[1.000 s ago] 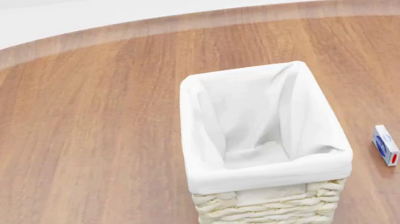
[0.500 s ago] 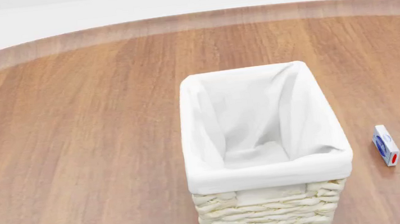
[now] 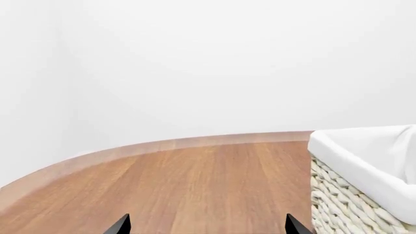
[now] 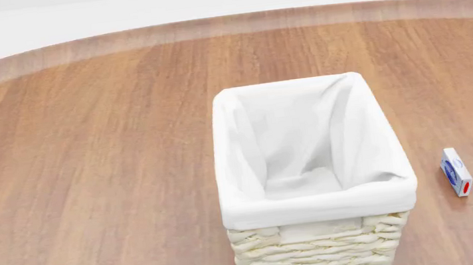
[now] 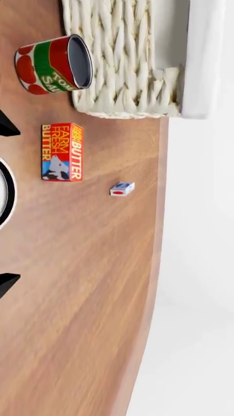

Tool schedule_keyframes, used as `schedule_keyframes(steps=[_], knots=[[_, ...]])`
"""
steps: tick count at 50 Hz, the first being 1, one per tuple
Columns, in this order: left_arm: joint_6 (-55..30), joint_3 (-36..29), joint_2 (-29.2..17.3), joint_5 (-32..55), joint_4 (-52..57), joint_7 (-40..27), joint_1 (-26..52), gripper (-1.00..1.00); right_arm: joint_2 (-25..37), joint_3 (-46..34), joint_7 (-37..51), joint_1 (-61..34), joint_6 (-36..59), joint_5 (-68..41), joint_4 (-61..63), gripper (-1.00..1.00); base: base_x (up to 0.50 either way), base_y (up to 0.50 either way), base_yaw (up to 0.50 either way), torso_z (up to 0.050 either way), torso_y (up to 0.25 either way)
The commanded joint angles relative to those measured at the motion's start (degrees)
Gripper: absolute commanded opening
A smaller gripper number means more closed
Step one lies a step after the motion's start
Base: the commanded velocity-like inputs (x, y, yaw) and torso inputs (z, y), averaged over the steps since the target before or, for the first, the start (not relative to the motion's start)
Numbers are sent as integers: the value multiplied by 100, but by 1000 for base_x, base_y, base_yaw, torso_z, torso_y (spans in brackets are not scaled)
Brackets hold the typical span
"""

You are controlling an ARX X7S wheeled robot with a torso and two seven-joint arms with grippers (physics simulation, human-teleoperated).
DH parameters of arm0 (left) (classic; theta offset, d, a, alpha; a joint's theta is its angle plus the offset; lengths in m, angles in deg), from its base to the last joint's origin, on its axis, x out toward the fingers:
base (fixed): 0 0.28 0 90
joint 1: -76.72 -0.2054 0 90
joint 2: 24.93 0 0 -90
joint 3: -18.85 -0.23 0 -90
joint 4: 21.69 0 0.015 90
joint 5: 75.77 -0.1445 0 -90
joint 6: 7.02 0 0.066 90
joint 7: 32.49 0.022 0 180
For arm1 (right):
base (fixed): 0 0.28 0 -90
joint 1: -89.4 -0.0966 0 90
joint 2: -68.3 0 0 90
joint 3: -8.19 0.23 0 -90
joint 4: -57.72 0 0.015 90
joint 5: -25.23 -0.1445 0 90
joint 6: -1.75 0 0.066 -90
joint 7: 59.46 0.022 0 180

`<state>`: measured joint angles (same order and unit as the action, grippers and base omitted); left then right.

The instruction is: Pick up the alphabet soup and put it in the basket.

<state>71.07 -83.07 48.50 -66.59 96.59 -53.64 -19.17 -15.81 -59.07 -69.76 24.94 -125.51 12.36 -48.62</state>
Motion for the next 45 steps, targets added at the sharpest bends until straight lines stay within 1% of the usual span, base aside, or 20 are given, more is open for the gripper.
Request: schedule_keyframes(steps=[1,7,10,12,29,41,45], knots=[[4,-9,-20,21,-2,-28,3,100,26,-95,27,-345,-267,92,-679,100,0,0,0,0,0],[21,-38,-22,31,-31,-27,10,100,38,-109,23,-547,-493,108,-1192,100,0,0,0,0,0],[13,-39,-30,32,-17,-40,4,100,69,-117,71,-781,-781,299,-1789,100,0,0,0,0,0],[11,-39,-34,41,-7,-44,0,100,74,-125,59,-835,-811,277,-1911,100,0,0,0,0,0],[16,-38,-68,83,14,-84,-7,100,141,-212,50,-1252,-929,257,-2522,100,0,0,0,0,0],[18,-38,-95,107,28,-113,-10,100,173,-211,-142,-1631,-1235,64,-3411,100,0,0,0,0,0],[28,-37,-101,123,21,-117,-10,100,168,-225,-152,-1627,-1139,12,-3338,100,0,0,0,0,0]])
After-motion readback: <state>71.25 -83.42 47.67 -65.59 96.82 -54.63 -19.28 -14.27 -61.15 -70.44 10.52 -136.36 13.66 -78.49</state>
